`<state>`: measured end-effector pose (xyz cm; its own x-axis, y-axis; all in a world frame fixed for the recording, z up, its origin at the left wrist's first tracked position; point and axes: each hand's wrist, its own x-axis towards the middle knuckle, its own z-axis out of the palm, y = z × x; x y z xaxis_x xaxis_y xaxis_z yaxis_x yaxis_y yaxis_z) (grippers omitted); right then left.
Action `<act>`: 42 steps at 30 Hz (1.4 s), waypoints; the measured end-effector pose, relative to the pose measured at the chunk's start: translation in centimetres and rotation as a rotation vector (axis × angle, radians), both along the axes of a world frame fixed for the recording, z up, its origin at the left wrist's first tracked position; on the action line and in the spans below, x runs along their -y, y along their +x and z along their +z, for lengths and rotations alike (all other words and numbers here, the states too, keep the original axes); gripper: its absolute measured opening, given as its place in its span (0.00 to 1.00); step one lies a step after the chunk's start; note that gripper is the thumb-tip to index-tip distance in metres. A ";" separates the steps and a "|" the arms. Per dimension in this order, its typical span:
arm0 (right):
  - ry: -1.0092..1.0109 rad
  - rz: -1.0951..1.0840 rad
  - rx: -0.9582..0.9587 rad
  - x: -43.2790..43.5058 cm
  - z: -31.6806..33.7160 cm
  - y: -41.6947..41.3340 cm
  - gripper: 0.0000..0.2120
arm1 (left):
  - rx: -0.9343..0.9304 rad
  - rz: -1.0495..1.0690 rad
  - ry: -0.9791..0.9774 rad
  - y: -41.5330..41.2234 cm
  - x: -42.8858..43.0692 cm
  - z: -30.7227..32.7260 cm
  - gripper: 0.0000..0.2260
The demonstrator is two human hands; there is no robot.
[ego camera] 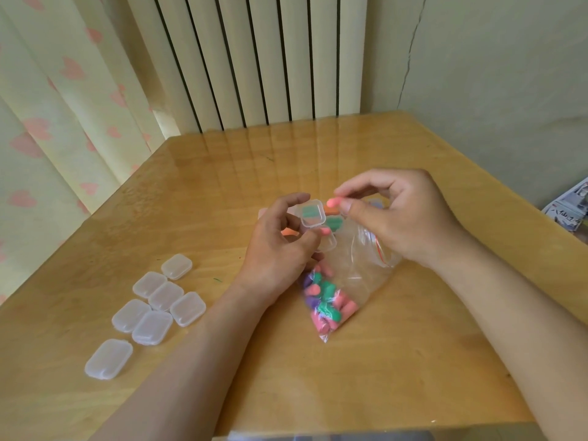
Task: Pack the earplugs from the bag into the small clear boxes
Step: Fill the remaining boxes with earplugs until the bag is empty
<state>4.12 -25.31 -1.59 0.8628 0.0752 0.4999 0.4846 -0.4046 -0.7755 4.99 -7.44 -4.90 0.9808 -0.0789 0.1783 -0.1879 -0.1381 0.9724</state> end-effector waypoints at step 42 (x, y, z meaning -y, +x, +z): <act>-0.230 -0.028 -0.101 -0.9 -2.6 0.8 0.06 | -0.022 -0.103 -0.128 0.6 -0.7 -0.2 0.26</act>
<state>4.93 -24.44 -4.17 0.9109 0.1518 0.3836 0.3952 -0.5881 -0.7057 5.60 -6.78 -5.13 0.9725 -0.1575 0.1718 -0.1730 0.0066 0.9849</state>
